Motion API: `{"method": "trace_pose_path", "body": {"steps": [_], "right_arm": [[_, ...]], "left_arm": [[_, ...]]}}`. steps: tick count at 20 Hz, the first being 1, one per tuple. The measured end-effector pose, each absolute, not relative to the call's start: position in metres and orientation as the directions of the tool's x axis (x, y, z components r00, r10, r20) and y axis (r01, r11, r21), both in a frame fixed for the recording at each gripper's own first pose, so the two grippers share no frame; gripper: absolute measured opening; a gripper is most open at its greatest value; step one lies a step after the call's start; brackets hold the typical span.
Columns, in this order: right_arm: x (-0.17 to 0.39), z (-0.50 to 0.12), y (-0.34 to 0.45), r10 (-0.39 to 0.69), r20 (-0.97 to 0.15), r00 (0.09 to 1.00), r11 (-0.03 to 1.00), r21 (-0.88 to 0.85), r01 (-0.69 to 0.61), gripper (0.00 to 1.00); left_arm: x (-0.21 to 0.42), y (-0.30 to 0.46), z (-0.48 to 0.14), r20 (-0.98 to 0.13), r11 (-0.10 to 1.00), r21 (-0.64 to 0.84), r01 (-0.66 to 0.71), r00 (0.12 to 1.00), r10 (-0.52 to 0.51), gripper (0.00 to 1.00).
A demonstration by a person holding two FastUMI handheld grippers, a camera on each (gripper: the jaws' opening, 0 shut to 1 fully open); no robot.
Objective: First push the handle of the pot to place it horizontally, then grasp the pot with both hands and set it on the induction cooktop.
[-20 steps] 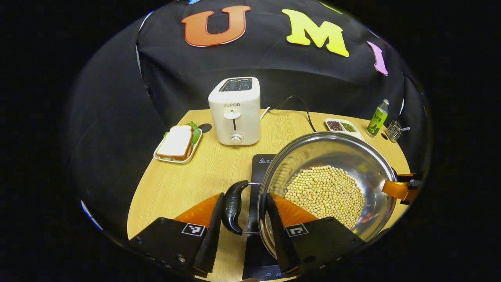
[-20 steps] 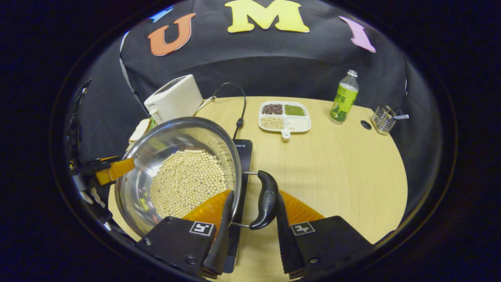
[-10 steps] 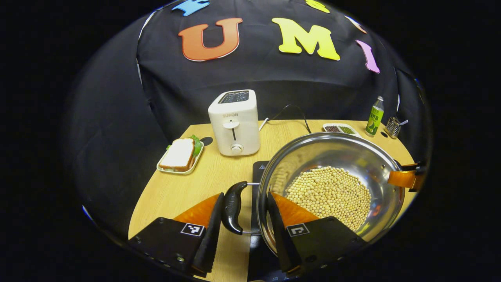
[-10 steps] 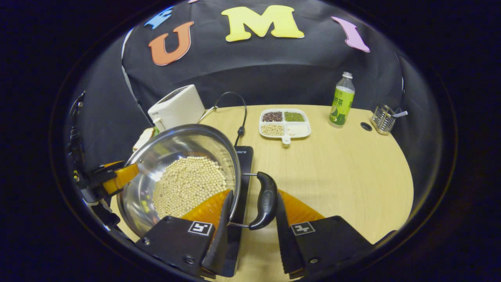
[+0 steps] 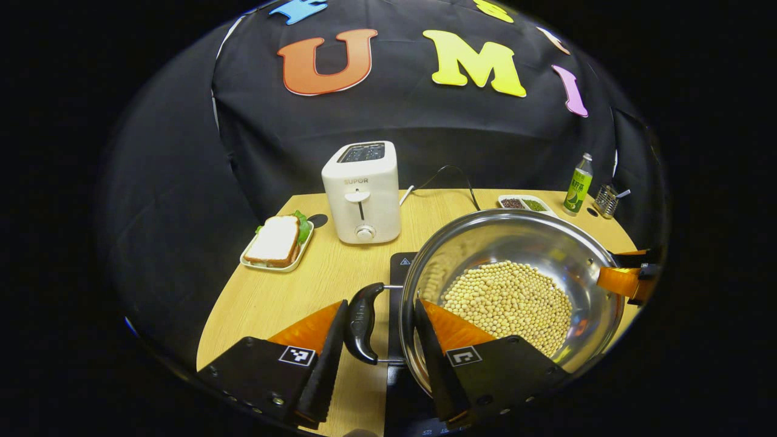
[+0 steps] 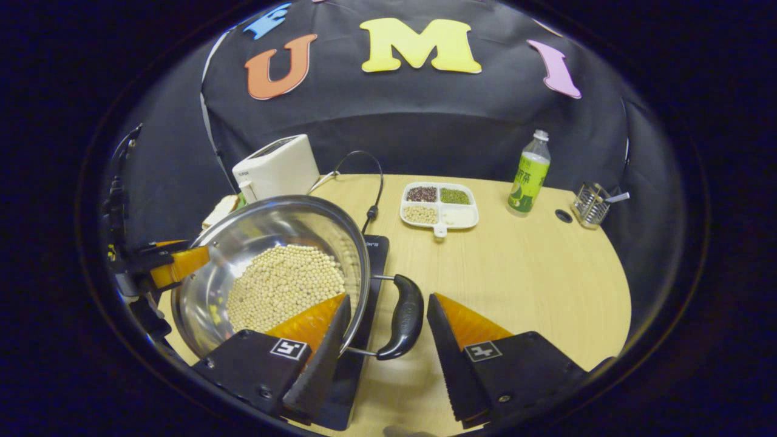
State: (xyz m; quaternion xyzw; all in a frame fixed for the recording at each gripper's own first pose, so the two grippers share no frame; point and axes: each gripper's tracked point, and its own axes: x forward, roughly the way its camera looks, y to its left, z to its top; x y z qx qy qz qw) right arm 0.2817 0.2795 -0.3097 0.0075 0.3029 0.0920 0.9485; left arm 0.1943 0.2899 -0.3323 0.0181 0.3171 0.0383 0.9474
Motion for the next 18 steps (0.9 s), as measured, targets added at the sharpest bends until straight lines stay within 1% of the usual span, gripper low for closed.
{"method": "trace_pose_path", "body": {"steps": [1,2,3,5,10,14,16,18], "right_arm": [[0.281,-0.304,0.279,0.177,-0.561,0.809,0.983,0.061,-0.172,0.81],[0.28,-0.3,0.28,0.178,-0.553,0.814,0.982,0.05,-0.181,0.78],[0.278,-0.295,0.281,0.183,-0.547,0.817,0.98,0.038,-0.194,0.76],[0.273,-0.285,0.283,0.185,-0.528,0.829,0.978,0.015,-0.209,0.77],[0.254,-0.254,0.28,0.185,-0.473,0.861,0.972,-0.041,-0.232,0.76],[0.233,-0.228,0.274,0.193,-0.425,0.884,0.968,-0.066,-0.243,0.77],[0.224,-0.221,0.27,0.199,-0.405,0.892,0.967,-0.07,-0.247,0.77],[0.211,-0.219,0.264,0.205,-0.401,0.893,0.966,-0.065,-0.251,0.83]], "left_arm": [[0.196,0.293,-0.324,-0.578,0.996,0.057,-0.072,0.811,0.092,0.67],[0.197,0.295,-0.317,-0.562,0.995,0.054,-0.08,0.822,0.096,0.81],[0.195,0.296,-0.31,-0.551,0.995,0.056,-0.088,0.828,0.105,0.83],[0.191,0.297,-0.297,-0.527,0.993,0.063,-0.099,0.842,0.117,0.98],[0.173,0.288,-0.263,-0.465,0.991,0.07,-0.117,0.875,0.136,0.97],[0.156,0.263,-0.245,-0.443,0.994,0.023,-0.104,0.89,0.103,0.96],[0.15,0.256,-0.239,-0.425,0.993,0.031,-0.116,0.898,0.118,0.97],[0.14,0.242,-0.232,-0.407,0.993,0.03,-0.112,0.906,0.115,0.96]]}}
